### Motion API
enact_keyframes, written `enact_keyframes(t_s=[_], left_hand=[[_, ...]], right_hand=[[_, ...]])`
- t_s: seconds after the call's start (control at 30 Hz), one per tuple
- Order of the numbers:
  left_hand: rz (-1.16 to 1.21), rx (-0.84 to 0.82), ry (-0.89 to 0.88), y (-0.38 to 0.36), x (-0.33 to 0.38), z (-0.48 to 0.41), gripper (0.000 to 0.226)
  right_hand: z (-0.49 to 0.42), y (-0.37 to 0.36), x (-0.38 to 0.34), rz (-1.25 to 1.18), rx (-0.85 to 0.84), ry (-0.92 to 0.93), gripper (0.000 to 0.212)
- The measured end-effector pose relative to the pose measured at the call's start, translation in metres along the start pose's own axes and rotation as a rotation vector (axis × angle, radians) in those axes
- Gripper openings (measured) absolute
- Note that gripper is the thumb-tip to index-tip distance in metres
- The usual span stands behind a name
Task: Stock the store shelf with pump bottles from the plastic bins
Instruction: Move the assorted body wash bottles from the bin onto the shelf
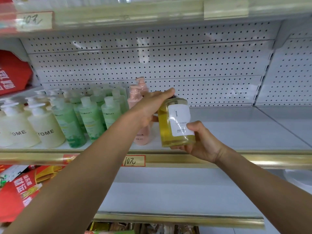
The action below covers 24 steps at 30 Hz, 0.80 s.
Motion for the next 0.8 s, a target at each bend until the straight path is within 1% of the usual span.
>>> enact_keyframes(t_s=[0.07, 0.13, 0.23, 0.33, 0.4, 0.5, 0.6, 0.8], left_hand=[[-0.031, 0.036, -0.049, -0.002, 0.004, 0.001, 0.040], [-0.046, 0.091, -0.090, -0.005, 0.005, 0.000, 0.034], [-0.112, 0.126, -0.182, -0.012, 0.005, -0.002, 0.021], [-0.202, 0.113, -0.267, -0.011, 0.007, -0.004, 0.011], [-0.301, 0.121, -0.295, -0.007, 0.006, -0.003, 0.012], [-0.482, 0.135, -0.300, -0.003, 0.002, -0.002, 0.019], [-0.637, 0.149, -0.301, -0.001, -0.001, -0.001, 0.019], [-0.811, 0.176, -0.269, 0.002, -0.009, -0.002, 0.023]], right_hand=[[0.002, 0.004, -0.002, 0.035, 0.039, -0.009, 0.055], [0.003, 0.006, -0.004, 0.121, 0.064, 0.000, 0.059], [0.001, 0.005, -0.008, 0.339, 0.117, 0.024, 0.069], [-0.005, 0.009, -0.010, 0.539, 0.254, 0.038, 0.074], [-0.010, 0.014, -0.010, 0.616, 0.331, 0.049, 0.076], [-0.020, 0.020, -0.005, 0.684, 0.369, 0.049, 0.074], [-0.029, 0.025, 0.000, 0.721, 0.379, 0.015, 0.073], [-0.044, 0.024, 0.010, 0.735, 0.362, -0.052, 0.071]])
Point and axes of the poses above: each hand's wrist, its own z-axis away from the middle knuckle, its own y-axis out of the back of the hand, x = y × z, the point moved 1 cm from there along -z, towards the middle knuckle, and after that the axes turned 1 degree about -y, right-handed, at the moved point
